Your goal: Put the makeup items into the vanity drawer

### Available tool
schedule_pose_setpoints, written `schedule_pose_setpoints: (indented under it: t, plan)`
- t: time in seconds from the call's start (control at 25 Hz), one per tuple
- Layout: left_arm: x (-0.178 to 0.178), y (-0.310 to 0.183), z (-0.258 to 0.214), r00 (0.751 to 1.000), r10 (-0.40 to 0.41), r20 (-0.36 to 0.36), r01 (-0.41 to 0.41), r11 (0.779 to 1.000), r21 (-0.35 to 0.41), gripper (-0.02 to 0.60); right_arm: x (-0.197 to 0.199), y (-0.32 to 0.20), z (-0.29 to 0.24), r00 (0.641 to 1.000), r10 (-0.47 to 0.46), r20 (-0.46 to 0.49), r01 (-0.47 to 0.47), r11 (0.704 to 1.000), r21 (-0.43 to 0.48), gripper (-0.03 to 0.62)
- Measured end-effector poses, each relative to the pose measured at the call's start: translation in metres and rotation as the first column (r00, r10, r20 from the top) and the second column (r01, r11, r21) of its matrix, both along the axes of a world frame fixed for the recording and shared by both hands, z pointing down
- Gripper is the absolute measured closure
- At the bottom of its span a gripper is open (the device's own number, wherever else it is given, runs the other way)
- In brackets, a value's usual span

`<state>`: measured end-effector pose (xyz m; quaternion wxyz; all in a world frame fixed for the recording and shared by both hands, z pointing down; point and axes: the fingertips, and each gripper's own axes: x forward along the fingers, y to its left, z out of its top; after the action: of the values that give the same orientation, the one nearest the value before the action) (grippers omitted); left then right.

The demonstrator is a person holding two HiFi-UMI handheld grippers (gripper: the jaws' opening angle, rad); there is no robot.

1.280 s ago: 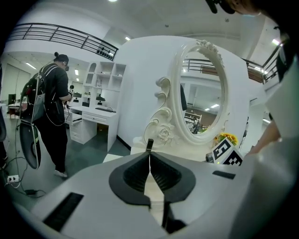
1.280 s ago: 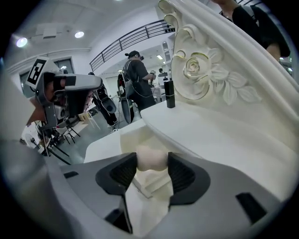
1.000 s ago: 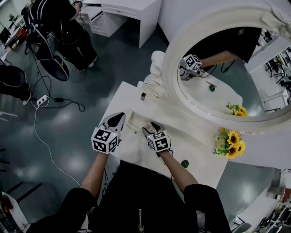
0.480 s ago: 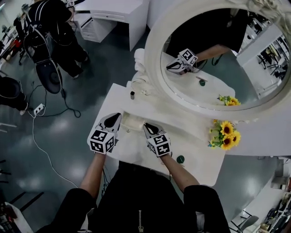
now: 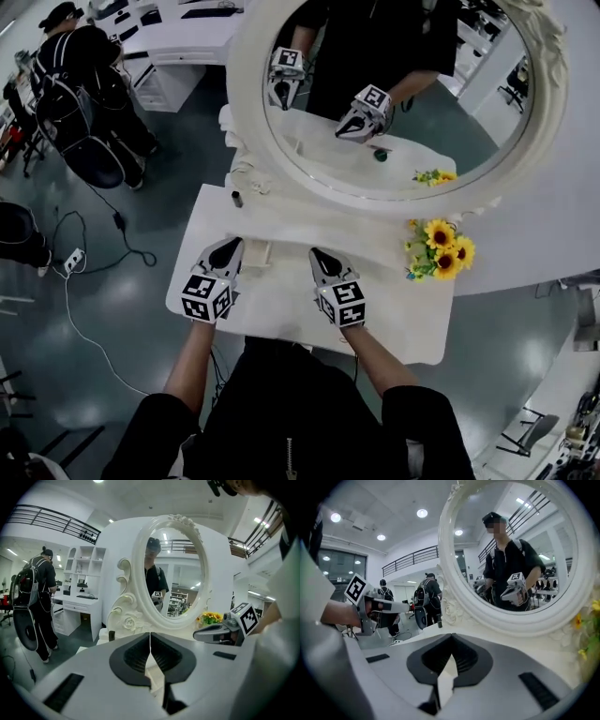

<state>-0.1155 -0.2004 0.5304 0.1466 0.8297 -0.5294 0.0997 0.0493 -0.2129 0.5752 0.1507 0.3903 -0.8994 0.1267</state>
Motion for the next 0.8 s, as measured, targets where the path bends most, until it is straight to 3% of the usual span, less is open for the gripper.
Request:
schedule_pose_setpoints:
  t: [0.44, 0.8]
  plan:
    - [0.067, 0.005, -0.021, 0.996, 0.088, 0.015, -0.089, 0.993, 0.071, 0.560, 0.104, 0.008, -0.056, 0.984, 0.164, 0.066, -0.172, 0.974, 0.144, 0.589]
    - [0.104, 0.020, -0.005, 0.986, 0.163, 0.030, -0.164, 0.986, 0.030, 0.560, 0.160, 0.032, -0.021, 0.973, 0.230, 0.018, -0.230, 0.969, 0.088, 0.589]
